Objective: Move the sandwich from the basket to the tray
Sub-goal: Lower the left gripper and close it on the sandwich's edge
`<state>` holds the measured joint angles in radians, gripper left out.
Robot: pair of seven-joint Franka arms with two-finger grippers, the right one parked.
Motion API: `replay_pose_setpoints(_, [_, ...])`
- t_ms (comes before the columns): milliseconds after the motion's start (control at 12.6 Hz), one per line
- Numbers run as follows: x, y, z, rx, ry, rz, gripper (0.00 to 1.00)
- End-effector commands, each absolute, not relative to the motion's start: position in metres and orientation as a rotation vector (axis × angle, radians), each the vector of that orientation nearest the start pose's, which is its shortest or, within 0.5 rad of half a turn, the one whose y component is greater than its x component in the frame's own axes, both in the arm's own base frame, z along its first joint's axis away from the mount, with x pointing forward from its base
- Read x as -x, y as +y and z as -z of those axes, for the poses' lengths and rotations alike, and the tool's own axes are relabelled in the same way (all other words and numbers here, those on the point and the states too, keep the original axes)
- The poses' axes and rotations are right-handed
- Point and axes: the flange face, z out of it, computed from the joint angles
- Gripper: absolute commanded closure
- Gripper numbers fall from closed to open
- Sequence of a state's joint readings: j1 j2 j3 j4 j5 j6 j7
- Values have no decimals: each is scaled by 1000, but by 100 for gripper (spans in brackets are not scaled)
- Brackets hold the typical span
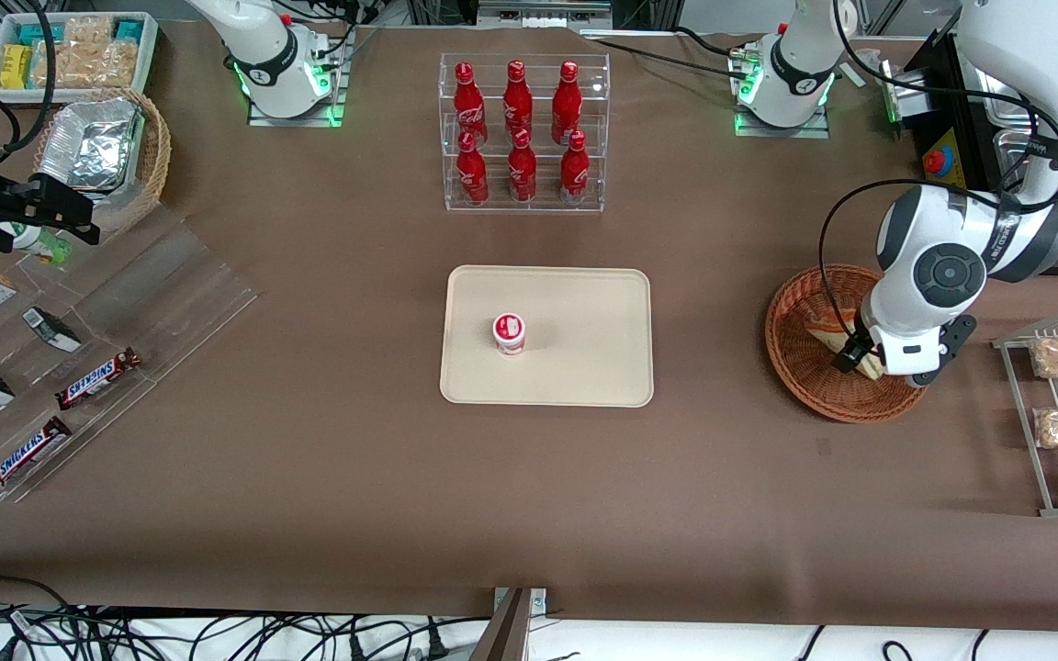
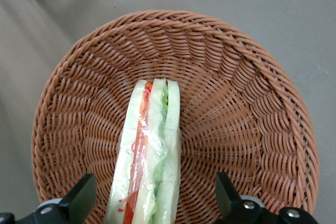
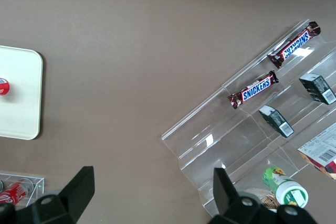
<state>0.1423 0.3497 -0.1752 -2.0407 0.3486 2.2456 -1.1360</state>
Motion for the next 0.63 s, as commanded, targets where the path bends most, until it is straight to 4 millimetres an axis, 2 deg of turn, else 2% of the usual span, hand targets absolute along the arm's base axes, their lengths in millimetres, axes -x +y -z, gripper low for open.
replay_pose_setpoints(0, [-565,-10,-263,2611,-1215,5,0])
replay_pose_setpoints(317, [-551,-8,-267,2599,-1229,10,0])
replay_pose_setpoints(554, [-553,-10,-270,2571,-1298,33,0])
